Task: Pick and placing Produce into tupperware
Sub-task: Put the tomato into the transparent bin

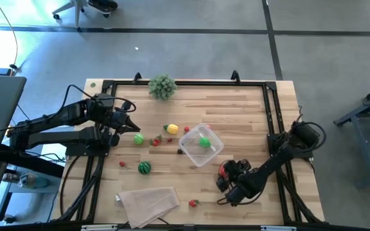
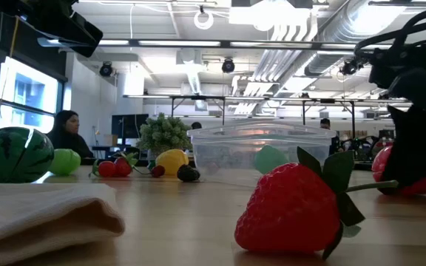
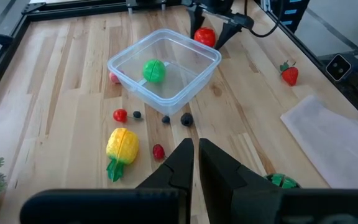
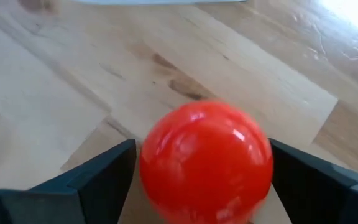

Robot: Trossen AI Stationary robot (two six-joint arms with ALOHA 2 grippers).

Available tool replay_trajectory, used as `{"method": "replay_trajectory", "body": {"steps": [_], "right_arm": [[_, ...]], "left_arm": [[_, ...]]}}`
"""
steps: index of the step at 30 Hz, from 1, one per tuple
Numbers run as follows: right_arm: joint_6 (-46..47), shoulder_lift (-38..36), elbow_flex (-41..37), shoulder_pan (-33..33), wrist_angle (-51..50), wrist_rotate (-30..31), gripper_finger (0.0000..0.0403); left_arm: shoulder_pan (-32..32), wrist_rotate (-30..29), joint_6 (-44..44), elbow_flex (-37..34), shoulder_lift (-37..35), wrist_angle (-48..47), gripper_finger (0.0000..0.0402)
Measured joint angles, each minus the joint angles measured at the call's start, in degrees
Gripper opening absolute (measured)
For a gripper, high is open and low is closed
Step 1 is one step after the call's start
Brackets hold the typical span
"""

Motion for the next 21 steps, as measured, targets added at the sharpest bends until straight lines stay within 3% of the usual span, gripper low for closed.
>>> {"method": "replay_trajectory", "body": {"steps": [21], "right_arm": [[-0.4,0.0,0.0,0.0,0.3,0.0,0.0252]], "left_arm": [[0.0,0.0,0.0,0.0,0.0,0.0,0.0017]]}}
